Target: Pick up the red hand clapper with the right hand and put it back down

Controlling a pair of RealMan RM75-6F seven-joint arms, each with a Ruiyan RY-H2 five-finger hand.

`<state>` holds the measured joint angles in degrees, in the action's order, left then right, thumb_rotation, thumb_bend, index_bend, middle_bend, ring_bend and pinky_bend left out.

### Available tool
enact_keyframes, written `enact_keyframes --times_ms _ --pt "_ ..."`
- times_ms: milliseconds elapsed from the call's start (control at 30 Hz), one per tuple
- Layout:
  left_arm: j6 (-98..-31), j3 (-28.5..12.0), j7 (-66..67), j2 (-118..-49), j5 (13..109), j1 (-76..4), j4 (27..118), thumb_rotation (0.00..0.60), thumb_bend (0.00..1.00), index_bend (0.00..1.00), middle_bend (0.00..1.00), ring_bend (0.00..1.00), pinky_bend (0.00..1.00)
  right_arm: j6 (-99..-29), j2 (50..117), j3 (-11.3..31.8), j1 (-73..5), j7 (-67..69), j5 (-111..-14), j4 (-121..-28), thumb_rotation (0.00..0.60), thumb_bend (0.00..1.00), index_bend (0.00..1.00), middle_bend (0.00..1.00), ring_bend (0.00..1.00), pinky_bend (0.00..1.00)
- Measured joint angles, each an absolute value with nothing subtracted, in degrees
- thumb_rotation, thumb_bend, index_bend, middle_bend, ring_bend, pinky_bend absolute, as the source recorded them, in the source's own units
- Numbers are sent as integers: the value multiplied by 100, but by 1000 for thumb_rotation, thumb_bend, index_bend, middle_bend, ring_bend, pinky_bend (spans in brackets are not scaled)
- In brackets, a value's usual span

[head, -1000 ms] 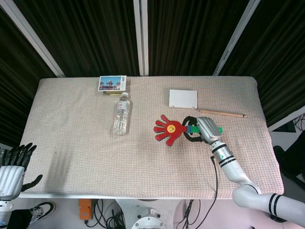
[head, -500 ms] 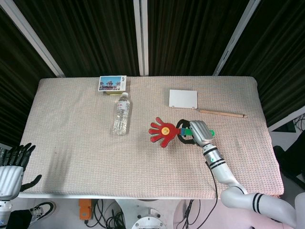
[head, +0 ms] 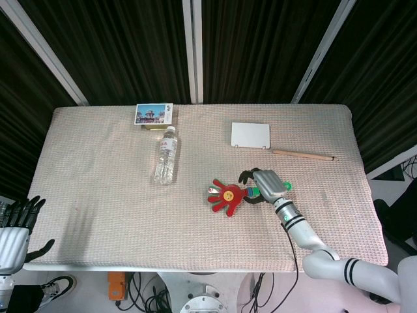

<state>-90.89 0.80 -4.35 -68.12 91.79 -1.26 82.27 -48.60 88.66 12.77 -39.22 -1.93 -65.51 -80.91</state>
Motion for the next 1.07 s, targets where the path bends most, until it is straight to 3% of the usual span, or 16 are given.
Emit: enact_keyframes --times_ms 267,567,833,1067 --pt "-9132 64 -439 -6805 9164 -103 8234 600 180 38 0 0 0 -5037 8050 1358 -3806 -616 -5985 -9056 600 0 0 0 0 0" --pt "-9141 60 -357 -6777 9189 -107 8319 600 181 38 0 0 0 -6484 6991 958 -2817 -567 -7067 -9724 600 1 0 0 0 0" --pt "-9149 61 -347 -6715 9225 -119 8356 600 181 38 0 0 0 -8403 6707 157 -1225 -615 -7824 -9277 600 12 0 0 0 0" --pt "-9146 72 -360 -6724 9243 -121 8333 600 181 38 0 0 0 -9031 6869 -81 -440 62 -7983 -8369 600 12 0 0 0 0"
